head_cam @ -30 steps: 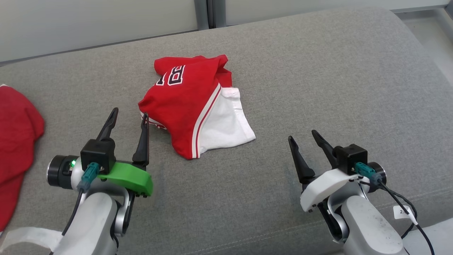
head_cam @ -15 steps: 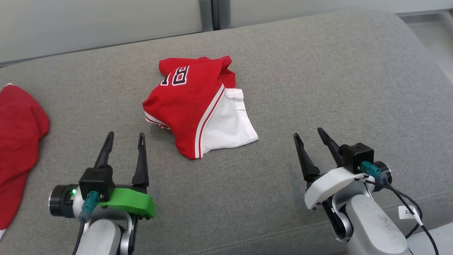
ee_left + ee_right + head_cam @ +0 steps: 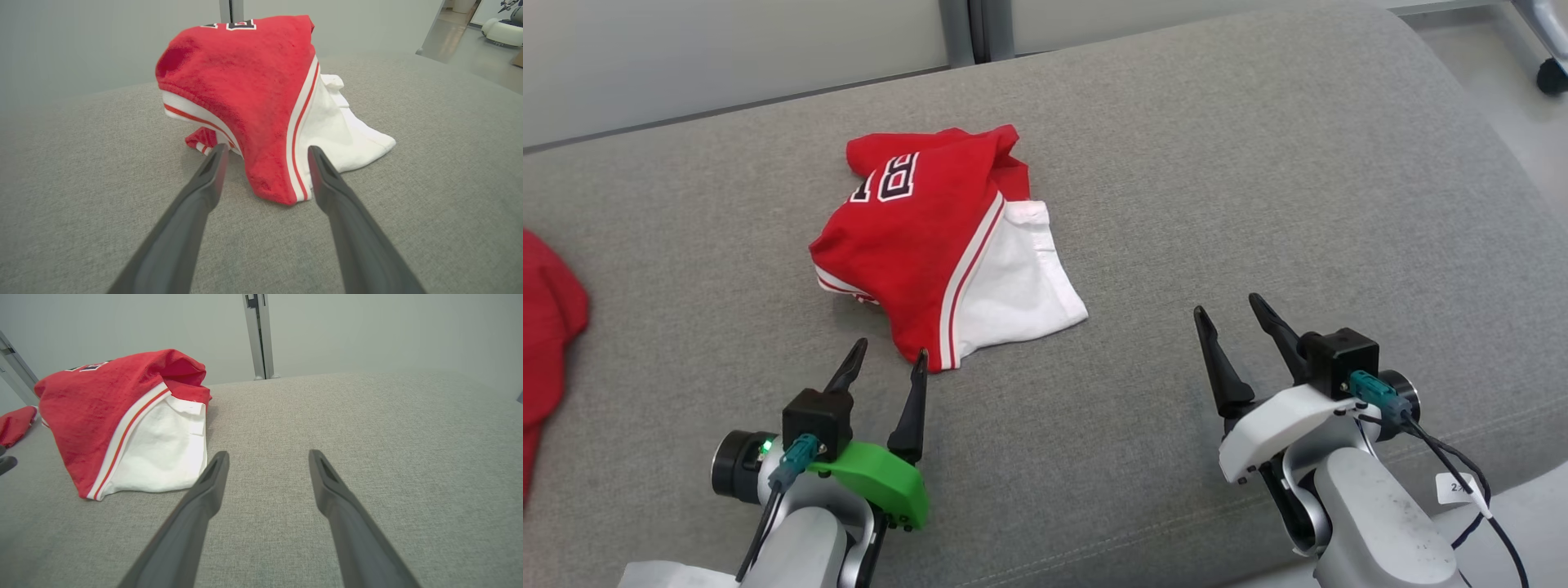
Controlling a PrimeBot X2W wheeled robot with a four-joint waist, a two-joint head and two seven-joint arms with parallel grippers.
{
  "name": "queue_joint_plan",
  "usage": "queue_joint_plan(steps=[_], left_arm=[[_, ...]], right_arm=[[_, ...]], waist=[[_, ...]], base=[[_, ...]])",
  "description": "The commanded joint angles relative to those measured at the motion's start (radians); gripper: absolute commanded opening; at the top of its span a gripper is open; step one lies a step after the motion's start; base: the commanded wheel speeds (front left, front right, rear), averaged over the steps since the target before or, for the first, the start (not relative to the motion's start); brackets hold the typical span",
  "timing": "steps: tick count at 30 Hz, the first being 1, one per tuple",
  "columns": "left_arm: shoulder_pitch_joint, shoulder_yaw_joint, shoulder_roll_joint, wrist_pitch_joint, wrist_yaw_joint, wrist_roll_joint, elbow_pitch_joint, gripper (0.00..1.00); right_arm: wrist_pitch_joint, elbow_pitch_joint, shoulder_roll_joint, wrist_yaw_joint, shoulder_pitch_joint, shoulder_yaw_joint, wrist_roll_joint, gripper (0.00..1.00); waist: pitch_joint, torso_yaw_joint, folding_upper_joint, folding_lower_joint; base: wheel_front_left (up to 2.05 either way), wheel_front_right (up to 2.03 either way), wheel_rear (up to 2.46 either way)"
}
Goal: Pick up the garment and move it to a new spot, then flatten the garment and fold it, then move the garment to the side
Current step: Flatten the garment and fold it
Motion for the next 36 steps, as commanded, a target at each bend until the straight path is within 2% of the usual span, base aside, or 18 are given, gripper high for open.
queue_joint_plan(steps=[1, 13, 24, 25, 27, 32, 36], left_arm=[[-0.024, -0.002, -0.002, 0.0, -0.009, 0.013, 0.026, 1.0], [-0.112, 0.008, -0.038, 0.0, -0.046, 0.023, 0.259, 1.0], [-0.186, 0.032, -0.047, 0.0, -0.026, 0.041, 0.413, 1.0], [-0.189, 0.031, -0.047, 0.0, -0.021, 0.047, 0.421, 0.7], [-0.193, 0.029, -0.049, 0.001, -0.024, 0.05, 0.445, 0.0], [-0.197, 0.029, -0.054, 0.001, -0.03, 0.058, 0.447, 0.0], [-0.188, 0.036, -0.058, 0.0, -0.023, 0.07, 0.395, 0.0]], right_arm=[[0.0, 0.001, -0.002, 0.0, -0.008, 0.001, 0.003, 1.0], [-0.012, 0.016, 0.003, 0.0, -0.026, 0.003, 0.013, 1.0], [-0.022, 0.028, 0.006, 0.0, -0.039, 0.006, 0.01, 1.0], [-0.022, 0.029, 0.006, 0.0, -0.039, 0.005, 0.008, 1.0], [-0.022, 0.03, 0.007, 0.0, -0.039, 0.003, 0.004, 1.0], [-0.024, 0.033, 0.007, 0.0, -0.037, 0.002, 0.002, 1.0], [-0.025, 0.035, 0.007, 0.0, -0.026, 0.0, -0.001, 1.0]], waist=[[0.01, -0.025, -0.0001, 0.0], [0.044, -0.112, -0.0001, 0.0], [0.059, -0.137, -0.0001, 0.0], [0.058, -0.136, -0.0001, 0.0], [0.056, -0.134, -0.0001, 0.0], [0.049, -0.119, -0.0001, 0.0], [0.037, -0.095, -0.0001, 0.0]], base=[[0.0, 0.0, 0.0], [0.0, 0.0, 0.0], [0.0, 0.0, 0.0], [0.0, 0.0, 0.0], [0.0, 0.0, 0.0], [0.0, 0.0, 0.0], [0.0, 0.0, 0.0]])
